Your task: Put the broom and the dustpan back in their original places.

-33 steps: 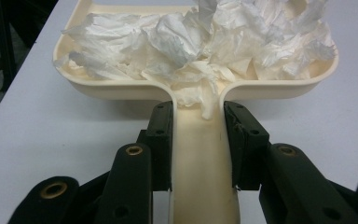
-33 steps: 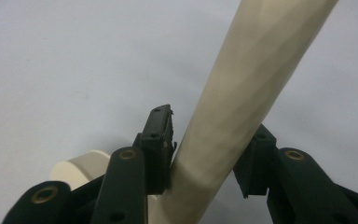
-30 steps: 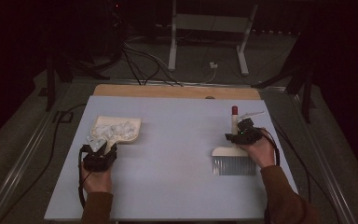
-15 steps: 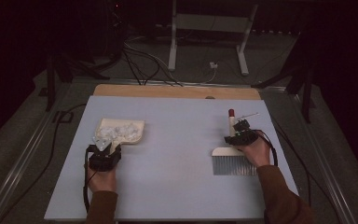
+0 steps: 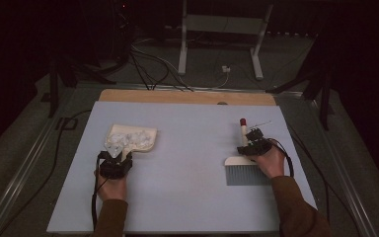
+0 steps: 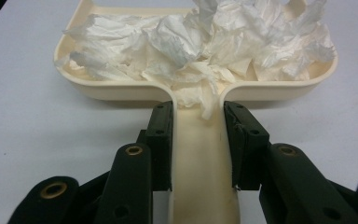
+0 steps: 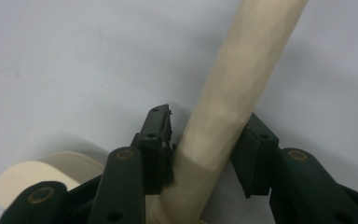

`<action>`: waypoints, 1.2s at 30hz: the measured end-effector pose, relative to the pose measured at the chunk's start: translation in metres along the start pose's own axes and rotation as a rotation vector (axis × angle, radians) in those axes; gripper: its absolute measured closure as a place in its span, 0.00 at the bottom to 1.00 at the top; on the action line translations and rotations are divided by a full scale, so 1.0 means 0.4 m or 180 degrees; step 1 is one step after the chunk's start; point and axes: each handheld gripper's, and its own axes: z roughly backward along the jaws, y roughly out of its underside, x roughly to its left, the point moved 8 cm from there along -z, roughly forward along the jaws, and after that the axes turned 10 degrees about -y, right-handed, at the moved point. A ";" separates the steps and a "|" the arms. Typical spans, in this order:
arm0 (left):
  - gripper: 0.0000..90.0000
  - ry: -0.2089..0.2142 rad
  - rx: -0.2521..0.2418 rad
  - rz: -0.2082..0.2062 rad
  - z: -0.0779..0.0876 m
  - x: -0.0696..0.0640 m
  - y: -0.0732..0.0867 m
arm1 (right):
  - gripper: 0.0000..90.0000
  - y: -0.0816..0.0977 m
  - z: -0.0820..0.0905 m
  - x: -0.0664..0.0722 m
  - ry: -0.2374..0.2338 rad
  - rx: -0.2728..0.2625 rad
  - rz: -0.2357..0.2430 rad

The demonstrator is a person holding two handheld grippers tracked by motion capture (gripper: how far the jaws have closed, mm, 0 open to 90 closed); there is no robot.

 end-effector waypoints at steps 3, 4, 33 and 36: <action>0.74 -0.0003 0.0001 -0.0007 -0.007 -0.002 -0.001 | 0.67 0.001 -0.001 -0.002 0.0012 -0.0006 -0.0017; 0.74 -0.0009 0.0009 0.0002 -0.010 -0.002 -0.002 | 0.67 0.001 -0.002 -0.002 0.0015 -0.0006 -0.0016; 0.66 -0.0128 0.0159 0.0140 -0.054 0.006 -0.002 | 0.57 0.014 0.023 0.006 0.0009 -0.0108 -0.0131; 0.57 -0.0072 0.0151 0.0158 -0.053 0.005 -0.002 | 0.51 0.012 0.028 0.012 0.0011 -0.0215 -0.0133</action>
